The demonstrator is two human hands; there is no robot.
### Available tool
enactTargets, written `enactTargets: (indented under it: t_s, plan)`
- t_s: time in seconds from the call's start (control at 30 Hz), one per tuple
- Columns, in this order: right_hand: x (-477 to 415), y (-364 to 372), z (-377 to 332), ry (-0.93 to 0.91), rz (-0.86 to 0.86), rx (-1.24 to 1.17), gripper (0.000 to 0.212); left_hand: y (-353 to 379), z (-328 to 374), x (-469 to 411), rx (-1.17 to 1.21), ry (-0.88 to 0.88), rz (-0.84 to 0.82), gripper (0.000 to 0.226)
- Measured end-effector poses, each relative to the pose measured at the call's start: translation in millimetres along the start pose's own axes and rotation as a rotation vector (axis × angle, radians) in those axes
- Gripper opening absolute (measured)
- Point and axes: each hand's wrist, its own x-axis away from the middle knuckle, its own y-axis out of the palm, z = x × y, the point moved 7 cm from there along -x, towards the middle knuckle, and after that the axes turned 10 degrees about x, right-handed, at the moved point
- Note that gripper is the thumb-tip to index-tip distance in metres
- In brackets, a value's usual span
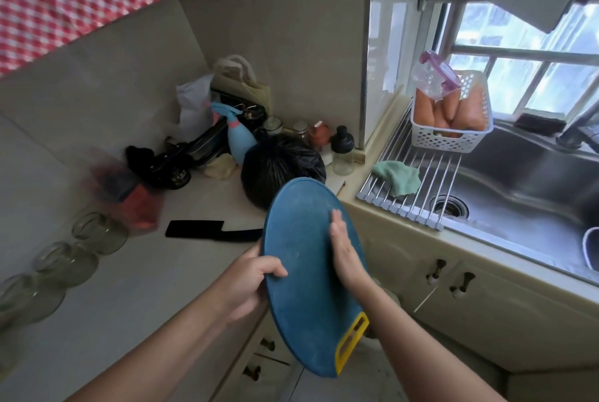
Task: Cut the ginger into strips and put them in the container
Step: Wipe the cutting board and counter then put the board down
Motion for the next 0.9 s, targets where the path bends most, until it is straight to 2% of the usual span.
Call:
enactTargets:
  t_s: [0.1,0.13,0.17,0.27,0.37,0.43,0.47,0.53,0.6,0.63,0.7,0.73,0.8,0.9]
  plan:
    - [-1.7,-15.7,63.2,0.385,-0.011,-0.057,0.062,-9.4,0.7,1.4,0.009,-0.008,0.053,0.045]
    - [0.9,-16.3,70.5,0.432,-0.020,-0.052,0.064,-12.0,0.9,0.6,0.012,-0.012,0.067,0.044]
    - [2.4,-15.7,67.8,0.405,-0.013,-0.033,0.063,-14.4,1.3,-0.7,0.016,-0.014,0.083,0.045]
    - [17.0,-4.9,5.2,0.022,-0.037,-0.034,0.051,-17.2,2.4,-6.4,0.051,-0.002,0.120,0.049]
    - [61.5,28.4,-61.1,-0.320,-0.257,0.032,0.046,-14.6,4.6,-11.9,0.088,0.017,0.118,0.056]
    - [80.9,40.2,-70.4,-0.447,-0.301,0.125,0.045,-11.7,6.0,-12.6,0.085,0.018,0.100,0.056]
    - [78.4,39.3,-58.9,-0.449,-0.265,0.140,0.046,-9.6,7.3,-11.4,0.077,0.019,0.087,0.055]
    - [63.9,25.1,-34.5,-0.309,-0.189,0.082,0.045,-9.3,12.6,-8.9,0.065,0.038,0.079,0.050]
    - [43.4,-0.3,11.0,-0.013,-0.090,-0.091,0.046,-11.8,19.7,-6.0,0.077,0.060,0.099,0.054]
    - [35.1,-12.3,37.3,0.144,-0.042,-0.136,0.055,-13.7,22.7,-5.2,0.083,0.067,0.112,0.057]
    - [28.5,-29.4,81.4,0.371,-0.025,-0.070,0.072,-13.6,26.7,-5.1,0.077,0.071,0.120,0.054]
    - [26.6,-33.1,89.8,0.411,-0.016,-0.036,0.070,-12.1,27.5,-5.6,0.071,0.070,0.116,0.049]
    - [23.2,-33.6,75.6,0.286,0.044,-0.020,0.061,-8.1,26.0,-5.6,0.064,0.070,0.115,0.050]
    - [35.5,-16.4,8.4,-0.074,0.027,-0.013,0.053,-3.7,19.7,-7.4,0.049,0.077,0.131,0.051]
